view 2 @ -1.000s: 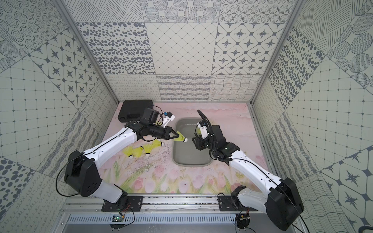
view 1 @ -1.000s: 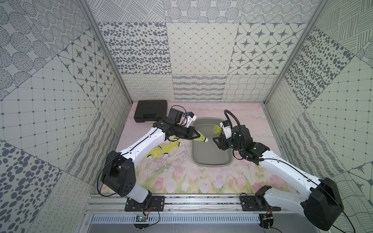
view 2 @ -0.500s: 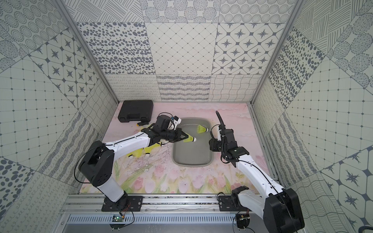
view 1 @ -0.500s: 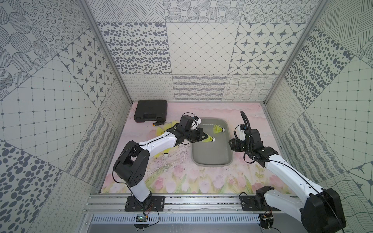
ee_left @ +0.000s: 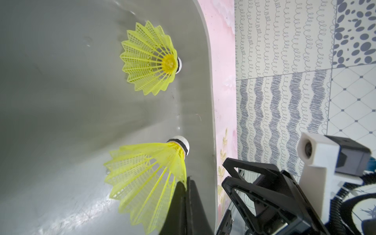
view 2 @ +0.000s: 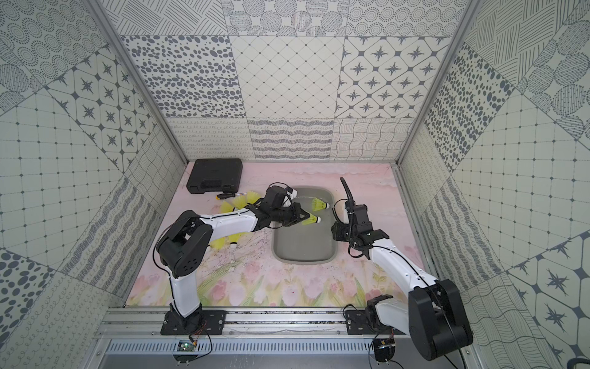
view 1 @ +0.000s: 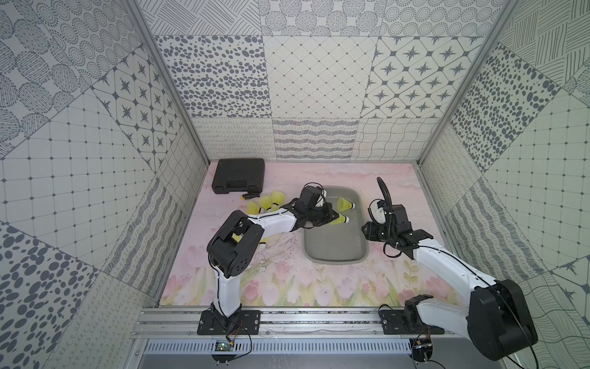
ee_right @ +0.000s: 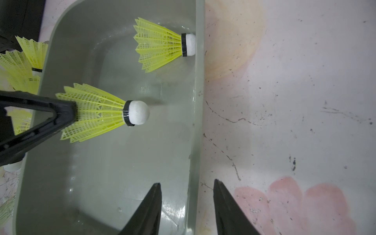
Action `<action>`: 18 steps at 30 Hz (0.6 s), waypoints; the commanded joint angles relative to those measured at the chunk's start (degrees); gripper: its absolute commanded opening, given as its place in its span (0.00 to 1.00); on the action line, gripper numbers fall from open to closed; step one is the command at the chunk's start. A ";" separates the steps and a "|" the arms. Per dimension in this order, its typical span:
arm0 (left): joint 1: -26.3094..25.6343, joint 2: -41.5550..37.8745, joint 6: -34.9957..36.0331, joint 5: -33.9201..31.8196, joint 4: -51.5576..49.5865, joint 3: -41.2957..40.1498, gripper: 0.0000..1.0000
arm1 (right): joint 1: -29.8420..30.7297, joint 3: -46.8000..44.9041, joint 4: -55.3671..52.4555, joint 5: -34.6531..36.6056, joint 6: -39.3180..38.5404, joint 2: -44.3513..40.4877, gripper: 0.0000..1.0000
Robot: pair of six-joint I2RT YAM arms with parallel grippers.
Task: Put the shuttlecocks into the storage box
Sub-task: Place the shuttlecock in the storage box.
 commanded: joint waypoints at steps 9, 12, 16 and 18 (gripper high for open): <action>-0.47 6.37 -4.95 -1.46 8.37 3.32 0.00 | -0.14 0.03 3.72 -1.60 0.08 2.61 0.43; -0.72 7.69 -5.60 -1.21 9.01 4.32 0.00 | -0.15 0.05 3.92 -2.39 0.00 2.88 0.42; -0.68 9.33 -6.60 -0.60 10.01 5.34 0.00 | -0.14 0.07 3.96 -3.08 -0.18 3.14 0.42; -0.67 10.00 -6.99 -0.30 10.33 5.75 0.00 | -0.14 0.04 4.05 -3.21 -0.27 3.19 0.42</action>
